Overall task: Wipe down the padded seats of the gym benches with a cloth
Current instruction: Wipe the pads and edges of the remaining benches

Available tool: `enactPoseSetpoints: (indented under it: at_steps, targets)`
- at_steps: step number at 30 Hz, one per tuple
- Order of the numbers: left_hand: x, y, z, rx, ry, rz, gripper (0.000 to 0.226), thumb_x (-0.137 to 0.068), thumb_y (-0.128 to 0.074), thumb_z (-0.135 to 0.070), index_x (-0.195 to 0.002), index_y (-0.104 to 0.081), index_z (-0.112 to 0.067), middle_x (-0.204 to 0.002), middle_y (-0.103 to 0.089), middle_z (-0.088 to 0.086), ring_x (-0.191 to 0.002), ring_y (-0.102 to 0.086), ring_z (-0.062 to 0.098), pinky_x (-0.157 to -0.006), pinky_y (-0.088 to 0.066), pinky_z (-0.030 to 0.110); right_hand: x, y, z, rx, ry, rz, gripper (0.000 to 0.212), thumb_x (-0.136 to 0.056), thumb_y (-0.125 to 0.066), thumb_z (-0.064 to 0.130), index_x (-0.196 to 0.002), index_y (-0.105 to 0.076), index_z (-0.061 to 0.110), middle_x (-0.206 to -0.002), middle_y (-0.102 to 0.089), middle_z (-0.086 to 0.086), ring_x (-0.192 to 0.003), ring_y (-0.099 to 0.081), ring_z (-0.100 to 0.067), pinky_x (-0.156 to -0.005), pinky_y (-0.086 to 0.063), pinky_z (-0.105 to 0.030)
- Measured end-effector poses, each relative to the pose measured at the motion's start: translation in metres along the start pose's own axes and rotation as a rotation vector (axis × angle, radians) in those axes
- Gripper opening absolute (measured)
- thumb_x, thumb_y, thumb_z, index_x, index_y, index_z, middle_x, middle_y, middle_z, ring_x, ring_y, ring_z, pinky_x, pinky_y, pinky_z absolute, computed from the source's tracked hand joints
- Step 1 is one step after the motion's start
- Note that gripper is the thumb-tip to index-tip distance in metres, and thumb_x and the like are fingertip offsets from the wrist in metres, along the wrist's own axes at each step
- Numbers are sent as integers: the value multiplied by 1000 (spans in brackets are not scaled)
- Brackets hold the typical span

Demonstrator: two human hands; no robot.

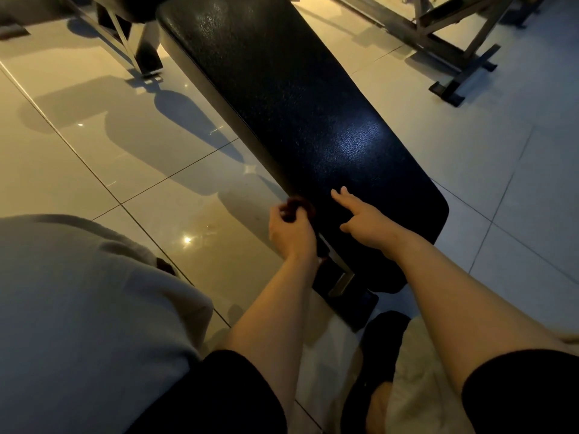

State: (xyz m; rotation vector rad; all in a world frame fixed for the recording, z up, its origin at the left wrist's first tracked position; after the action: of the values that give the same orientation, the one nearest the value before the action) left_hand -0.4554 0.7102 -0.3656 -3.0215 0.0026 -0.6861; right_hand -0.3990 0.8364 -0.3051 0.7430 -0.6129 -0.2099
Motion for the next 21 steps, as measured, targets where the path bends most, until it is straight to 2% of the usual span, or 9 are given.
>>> enactPoseSetpoints:
  at_steps: [2,4,7,9,11,13,15,18,21]
  targets:
    - [-7,-2,-8,40,37,-16,16,-89,-61,-14,-91,-53,-27,-103,-63,5,-95,-61,23,-88,-54,43,5,4,0,-2,-10,0,74,-91,-44,-11,-153,-21,22,-163,-5,2,-149,-4,-15,-118,-7,-27]
    - [0,-10,0,-44,36,46,17,-88,-60,-11,-94,-54,-26,-106,-62,8,-96,-60,25,-87,-53,42,14,10,-8,5,-44,-44,68,-92,-42,-9,-152,-29,20,-161,-15,1,-148,-13,-17,-117,-14,-27]
    - [35,-25,41,-175,108,250,18,-85,-60,-6,-87,-53,-23,-93,-61,7,-88,-61,27,-71,-52,35,32,21,-35,35,-137,-150,61,-90,-40,-7,-146,-42,15,-154,-35,-6,-139,-35,-23,-115,-28,-30]
    - [57,-33,65,-280,157,351,22,-85,-61,-7,-79,-50,-25,-90,-61,6,-84,-61,25,-66,-50,33,47,23,-54,76,-222,-157,60,-89,-39,-5,-145,-44,15,-148,-43,-10,-130,-45,-28,-108,-39,-34]
    - [62,-32,72,-278,165,289,22,-85,-61,-10,-76,-51,-27,-99,-59,9,-82,-61,26,-68,-52,35,59,22,-69,112,-285,-120,61,-90,-37,-4,-148,-38,15,-150,-39,-12,-130,-45,-31,-105,-40,-35]
    - [58,-27,66,-195,140,160,20,-86,-60,-10,-77,-52,-26,-103,-55,9,-83,-61,28,-73,-55,38,67,15,-78,146,-295,-68,66,-91,-35,-5,-153,-27,17,-158,-25,-10,-140,-32,-30,-111,-30,-33]
    - [57,-27,61,-157,78,83,17,-87,-59,-9,-84,-53,-25,-98,-60,8,-86,-61,28,-75,-55,39,69,7,-85,205,-266,-27,73,-90,-36,-3,-155,-15,21,-163,-8,-4,-147,-18,-26,-116,-21,-33]
    - [72,-32,64,-230,-32,52,17,-87,-61,-10,-92,-52,-24,-98,-62,4,-90,-58,21,-81,-51,36,65,1,-96,258,-211,-11,79,-89,-40,1,-156,-7,26,-163,2,2,-148,-13,-22,-118,-20,-34]
    - [89,-44,92,-303,-73,140,19,-83,-65,-8,-90,-54,-23,-98,-63,6,-90,-59,21,-81,-53,40,62,0,-104,290,-177,-42,78,-90,-42,7,-156,-5,28,-163,2,3,-147,-18,-25,-118,-24,-37]
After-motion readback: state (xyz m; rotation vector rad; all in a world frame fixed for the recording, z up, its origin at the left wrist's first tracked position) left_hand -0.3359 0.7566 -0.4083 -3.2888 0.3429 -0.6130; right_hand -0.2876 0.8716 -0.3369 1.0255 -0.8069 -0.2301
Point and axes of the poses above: each hand's wrist, its own x-axis away from the middle knuckle, its own y-axis out of the back of the hand, z = x × y, the point moved 8 cm from there along -x, towards the middle knuckle
